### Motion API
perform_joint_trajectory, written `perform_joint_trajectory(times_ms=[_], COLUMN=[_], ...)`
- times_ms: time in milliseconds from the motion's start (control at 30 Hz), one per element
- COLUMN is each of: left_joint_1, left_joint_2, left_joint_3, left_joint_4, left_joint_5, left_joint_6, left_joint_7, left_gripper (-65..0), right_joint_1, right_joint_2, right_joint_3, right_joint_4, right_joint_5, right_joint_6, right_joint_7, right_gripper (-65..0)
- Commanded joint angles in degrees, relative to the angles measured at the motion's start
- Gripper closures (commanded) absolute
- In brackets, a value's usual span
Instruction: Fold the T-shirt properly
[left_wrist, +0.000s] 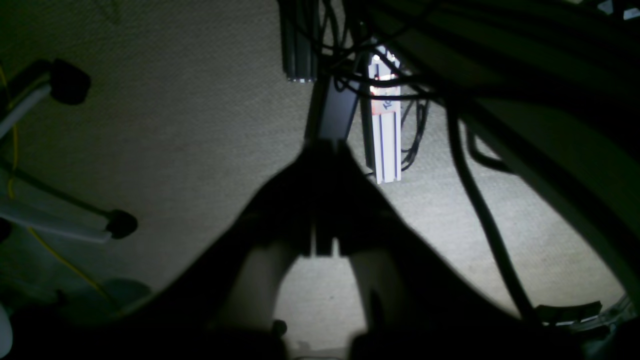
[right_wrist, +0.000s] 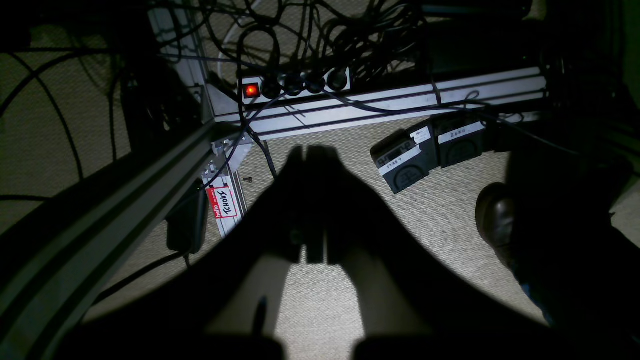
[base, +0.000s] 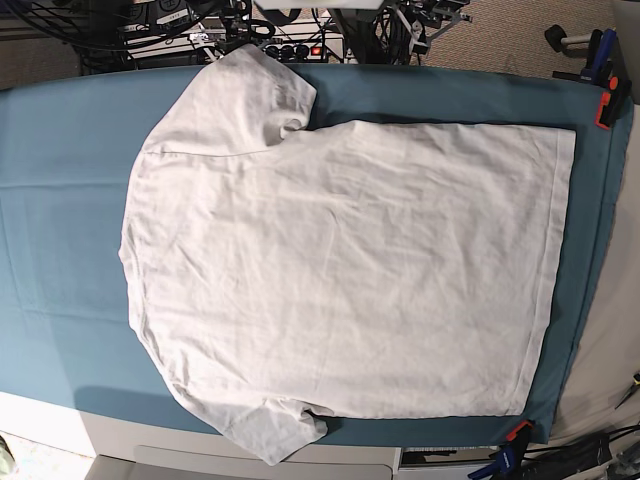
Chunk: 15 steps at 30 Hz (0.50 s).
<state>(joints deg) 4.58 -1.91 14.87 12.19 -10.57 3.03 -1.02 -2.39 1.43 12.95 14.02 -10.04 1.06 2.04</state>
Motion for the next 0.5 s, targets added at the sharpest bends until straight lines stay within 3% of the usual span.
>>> perform_joint_trajectory(times_ms=[0, 467], left_joint_1=[0.2, 0.4], left_joint_2=[0.0, -0.2], left_joint_3=[0.0, 0.0], left_joint_4=[0.4, 1.6], left_joint_5=[-0.1, -0.1], left_joint_6=[0.2, 0.2], left_joint_7=[-0.3, 0.2], left_gripper=[0.0, 0.0], right_joint_1=[0.2, 0.2], right_joint_2=[0.3, 0.3], right_joint_3=[-0.1, -0.1], right_joint_4=[0.5, 0.6], right_joint_5=[0.1, 0.0], right_joint_6=[-0.2, -0.3], right_joint_7=[1.0, 0.9], right_gripper=[0.0, 0.0])
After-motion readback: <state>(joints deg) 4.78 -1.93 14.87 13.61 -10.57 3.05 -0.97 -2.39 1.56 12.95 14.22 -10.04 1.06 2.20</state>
